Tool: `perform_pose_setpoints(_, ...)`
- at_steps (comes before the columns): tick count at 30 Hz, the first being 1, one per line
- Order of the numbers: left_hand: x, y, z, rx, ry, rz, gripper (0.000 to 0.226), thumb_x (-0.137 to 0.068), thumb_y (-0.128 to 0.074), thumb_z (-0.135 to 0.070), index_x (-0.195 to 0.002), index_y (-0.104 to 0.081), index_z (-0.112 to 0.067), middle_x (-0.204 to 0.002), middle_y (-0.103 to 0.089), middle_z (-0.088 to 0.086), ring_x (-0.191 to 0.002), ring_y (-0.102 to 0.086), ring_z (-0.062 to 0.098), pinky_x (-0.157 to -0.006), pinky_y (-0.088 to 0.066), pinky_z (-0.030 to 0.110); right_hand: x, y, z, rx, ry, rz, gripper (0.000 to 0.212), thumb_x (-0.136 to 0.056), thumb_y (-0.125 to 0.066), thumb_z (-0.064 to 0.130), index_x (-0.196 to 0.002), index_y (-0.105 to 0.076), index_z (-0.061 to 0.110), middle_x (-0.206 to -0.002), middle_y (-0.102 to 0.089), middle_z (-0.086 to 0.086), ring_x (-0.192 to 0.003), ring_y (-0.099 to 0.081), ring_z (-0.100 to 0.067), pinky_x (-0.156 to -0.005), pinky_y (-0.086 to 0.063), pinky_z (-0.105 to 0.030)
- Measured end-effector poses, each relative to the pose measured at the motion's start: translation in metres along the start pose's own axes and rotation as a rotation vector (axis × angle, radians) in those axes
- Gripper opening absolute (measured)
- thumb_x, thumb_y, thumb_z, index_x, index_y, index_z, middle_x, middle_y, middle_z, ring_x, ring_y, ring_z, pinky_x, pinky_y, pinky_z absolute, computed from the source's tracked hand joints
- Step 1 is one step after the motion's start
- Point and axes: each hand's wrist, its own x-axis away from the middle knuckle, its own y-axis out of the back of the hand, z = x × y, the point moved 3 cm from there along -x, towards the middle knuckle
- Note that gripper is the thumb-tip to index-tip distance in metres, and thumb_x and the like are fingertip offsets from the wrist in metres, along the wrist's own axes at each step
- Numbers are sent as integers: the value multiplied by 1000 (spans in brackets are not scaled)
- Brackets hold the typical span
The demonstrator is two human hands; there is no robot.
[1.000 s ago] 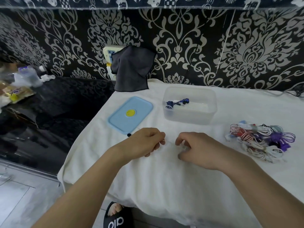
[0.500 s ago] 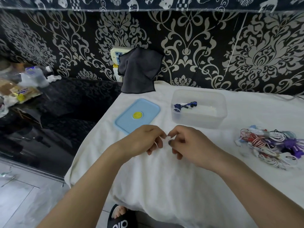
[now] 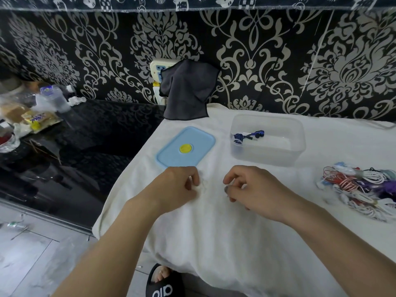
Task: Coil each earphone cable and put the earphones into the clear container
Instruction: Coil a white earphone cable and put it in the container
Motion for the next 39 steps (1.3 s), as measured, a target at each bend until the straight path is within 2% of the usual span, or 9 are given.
perform_pose_setpoints(6,-7,-7,-8,-38,-79,-47,15,-83,-72,-24,-90,-59,-25,-82,-59,-6,-66,-49,8,-57,-40,22,0,1,1,-14,0,-12,20,-97,-50,17,-93,-67,26,-78,-74,4,-67,-66,3,-57,-45,-19)
perform_pose_setpoints(9,-9,-10,-8,-78,-90,-37,12,-84,-71,-24,-92,-63,-26,-83,-58,-7,-69,-51,8,-62,-44,25,1,2,1,-25,-9,-18,21,-96,-48,14,-91,-66,24,-75,-73,5,-62,-66,3,-54,-43,-16)
perform_pose_setpoints(13,-11,-12,-7,-94,-96,-45,9,-84,-70,-23,-91,-64,-27,-84,-58,-7,-70,-51,7,-62,-43,23,2,3,2,-35,1,-31,18,-96,-48,14,-91,-64,22,-73,-74,5,-62,-66,2,-58,-45,-20)
perform_pose_setpoints(17,-12,-17,-10,-88,-114,-30,11,-82,-70,-21,-88,-62,-27,-85,-56,-8,-71,-51,5,-61,-41,21,3,5,3,-14,11,-40,14,-95,-51,16,-90,-63,23,-72,-75,9,-67,-66,1,-64,-55,-33)
perform_pose_setpoints(20,-12,-19,-12,-95,-104,-35,12,-82,-70,-22,-84,-59,-28,-84,-56,-9,-71,-51,5,-61,-39,20,4,6,3,13,8,-30,11,-94,-55,20,-87,-63,24,-73,-75,11,-59,-60,4,-69,-57,-37)
perform_pose_setpoints(25,-13,-21,-11,-90,-104,-53,25,-79,-67,-16,-71,-49,-32,-82,-54,-9,-72,-52,7,-60,-36,20,6,10,2,39,4,-43,16,-95,-50,20,-86,-60,29,-79,-73,9,-47,-54,4,-53,-48,-23)
perform_pose_setpoints(30,-11,-20,-15,-98,-152,-70,23,-82,-67,-15,-75,-51,-31,-86,-57,-7,-81,-55,13,-67,-43,24,8,15,3,77,26,-87,17,-96,-50,22,-87,-63,29,-84,-69,6,-46,-52,-4,-37,-34,-12)
perform_pose_setpoints(36,-7,-14,-13,-48,-184,-97,12,-88,-66,-16,-84,-59,-26,-85,-58,-12,-67,-49,-1,-61,-35,18,7,17,3,48,55,-115,16,-95,-56,22,-86,-67,29,-88,-69,8,-51,-56,2,-56,-50,-24)
perform_pose_setpoints(39,-3,-11,-17,54,-221,-84,13,-90,-65,-14,-83,-60,-24,-79,-58,-16,-59,-47,4,-59,-38,17,8,18,4,-15,46,-100,15,-96,-55,19,-90,-68,24,-86,-70,5,-47,-59,3,-55,-45,-21)
